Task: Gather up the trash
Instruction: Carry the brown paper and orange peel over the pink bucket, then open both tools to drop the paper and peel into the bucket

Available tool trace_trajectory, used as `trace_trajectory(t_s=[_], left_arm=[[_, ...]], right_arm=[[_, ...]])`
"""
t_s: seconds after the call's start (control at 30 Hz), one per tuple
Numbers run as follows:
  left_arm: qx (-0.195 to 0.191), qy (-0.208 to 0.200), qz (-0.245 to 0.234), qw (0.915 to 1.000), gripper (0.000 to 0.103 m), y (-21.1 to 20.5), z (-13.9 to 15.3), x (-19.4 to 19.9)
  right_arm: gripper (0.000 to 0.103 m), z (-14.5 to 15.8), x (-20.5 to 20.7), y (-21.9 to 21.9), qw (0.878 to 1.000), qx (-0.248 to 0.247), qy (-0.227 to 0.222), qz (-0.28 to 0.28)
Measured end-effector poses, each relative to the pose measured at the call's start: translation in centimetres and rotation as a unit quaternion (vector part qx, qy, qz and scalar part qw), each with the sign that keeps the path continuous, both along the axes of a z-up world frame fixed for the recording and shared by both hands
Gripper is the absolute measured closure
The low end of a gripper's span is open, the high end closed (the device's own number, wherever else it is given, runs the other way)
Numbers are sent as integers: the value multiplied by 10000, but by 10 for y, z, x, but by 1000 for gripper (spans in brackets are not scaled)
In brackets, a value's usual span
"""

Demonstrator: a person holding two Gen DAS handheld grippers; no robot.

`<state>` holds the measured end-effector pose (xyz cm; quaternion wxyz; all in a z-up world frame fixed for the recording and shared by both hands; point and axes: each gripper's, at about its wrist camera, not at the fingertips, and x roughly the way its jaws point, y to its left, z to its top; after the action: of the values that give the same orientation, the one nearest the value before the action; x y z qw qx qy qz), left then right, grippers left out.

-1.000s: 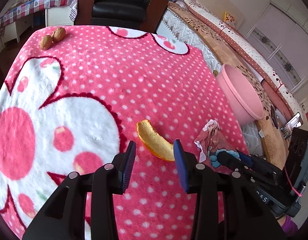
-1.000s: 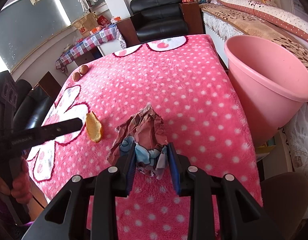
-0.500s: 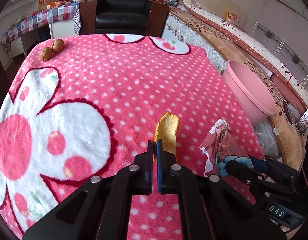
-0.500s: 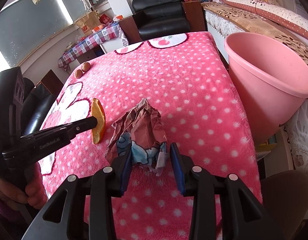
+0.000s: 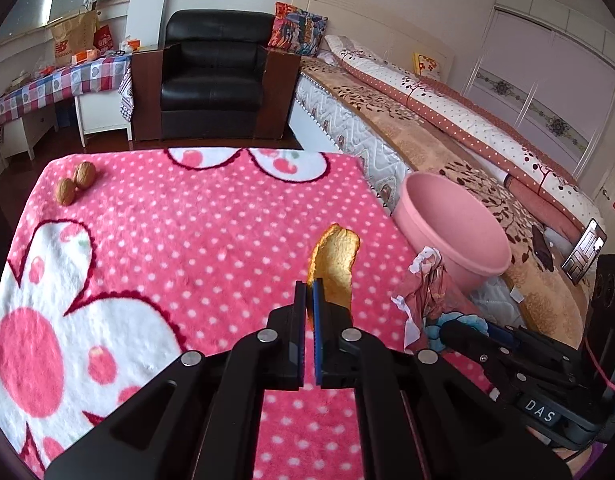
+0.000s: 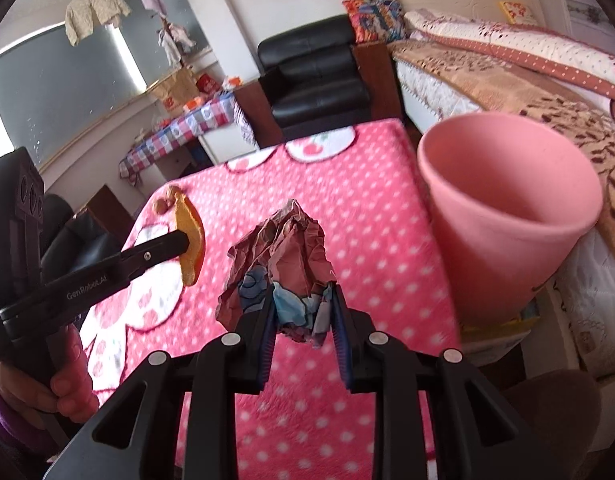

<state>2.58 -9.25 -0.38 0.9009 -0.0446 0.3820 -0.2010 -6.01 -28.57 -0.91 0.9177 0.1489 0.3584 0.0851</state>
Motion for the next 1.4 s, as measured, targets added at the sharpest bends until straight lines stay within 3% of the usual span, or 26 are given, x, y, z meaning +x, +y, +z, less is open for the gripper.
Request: trace_trajectory(t_s=[0.3,0.47,0.9,1.33,1.4], left_arm=[[-155,-365,-697,9968,101,-71,27,17],[-256,-466,-1009,9935,101,-111,33,29],[-101,-341,-1362,9900,101,-188,6,63],[271,-297,-1299,9907,101,-220,-21,79],[311,-343,-1288,9906,100,-222,-21,79]], right_arm=[[78,33,11,-64,9942,-266,-465,-936],[77,37,16,-100,9887,-401,-514,-1353],[77,9,46,-154,9832,-459,-309,-1737],[75,-17,71,-169,9813,-601,-20,-1826],[70,-17,73,-167,9804,-690,-13,-1845]])
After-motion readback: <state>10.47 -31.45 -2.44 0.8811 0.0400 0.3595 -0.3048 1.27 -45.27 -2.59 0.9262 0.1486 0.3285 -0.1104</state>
